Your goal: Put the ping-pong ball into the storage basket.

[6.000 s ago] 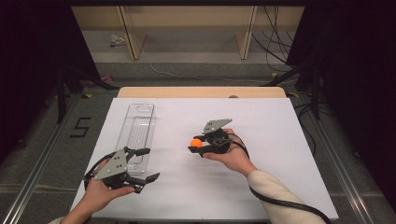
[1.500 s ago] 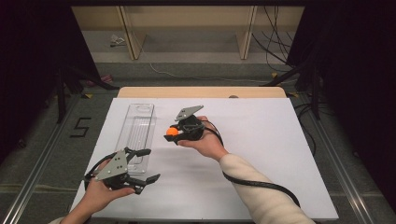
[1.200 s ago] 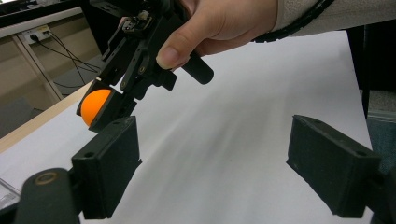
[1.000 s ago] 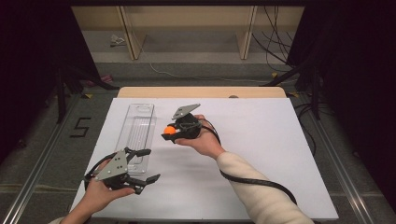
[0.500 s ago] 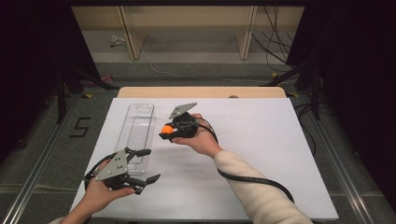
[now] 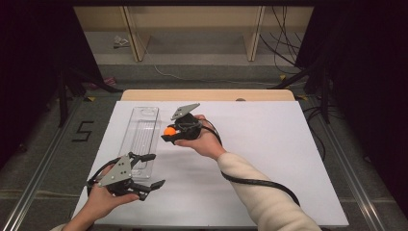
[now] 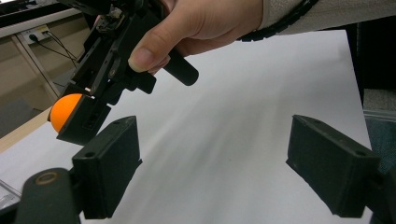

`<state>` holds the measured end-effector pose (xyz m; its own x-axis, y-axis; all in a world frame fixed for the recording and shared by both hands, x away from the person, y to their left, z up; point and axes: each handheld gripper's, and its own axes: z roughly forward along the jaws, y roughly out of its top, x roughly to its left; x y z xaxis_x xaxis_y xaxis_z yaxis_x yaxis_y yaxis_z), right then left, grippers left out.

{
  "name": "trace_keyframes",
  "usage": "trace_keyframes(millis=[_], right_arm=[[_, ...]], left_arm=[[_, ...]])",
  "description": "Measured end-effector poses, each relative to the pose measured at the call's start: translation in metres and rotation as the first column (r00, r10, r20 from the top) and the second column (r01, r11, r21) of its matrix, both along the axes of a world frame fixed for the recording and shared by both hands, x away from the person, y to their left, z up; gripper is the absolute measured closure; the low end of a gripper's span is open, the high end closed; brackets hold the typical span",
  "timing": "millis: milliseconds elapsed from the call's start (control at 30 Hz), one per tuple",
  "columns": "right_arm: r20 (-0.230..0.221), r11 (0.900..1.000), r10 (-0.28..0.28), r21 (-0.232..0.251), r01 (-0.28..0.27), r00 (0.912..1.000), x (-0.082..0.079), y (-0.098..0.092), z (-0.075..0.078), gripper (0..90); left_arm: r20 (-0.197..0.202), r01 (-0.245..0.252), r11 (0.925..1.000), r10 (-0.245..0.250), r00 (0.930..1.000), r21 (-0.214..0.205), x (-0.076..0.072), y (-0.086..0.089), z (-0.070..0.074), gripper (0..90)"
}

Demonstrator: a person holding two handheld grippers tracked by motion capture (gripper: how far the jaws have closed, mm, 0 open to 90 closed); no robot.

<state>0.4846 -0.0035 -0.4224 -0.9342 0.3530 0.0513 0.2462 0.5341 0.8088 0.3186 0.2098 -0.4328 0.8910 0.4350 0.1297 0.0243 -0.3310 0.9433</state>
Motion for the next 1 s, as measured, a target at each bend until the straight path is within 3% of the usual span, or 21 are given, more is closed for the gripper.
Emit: trace_keyframes(millis=[1000], right_arm=[[0.004,1.0,0.006,-0.002,-0.006,1.0,0.0033,0.0072,0.0037,51.4]], left_arm=[[-0.002,0.003,1.0,-0.003,1.0,0.002,-0.0002,-0.0002,-0.0001,16.7]])
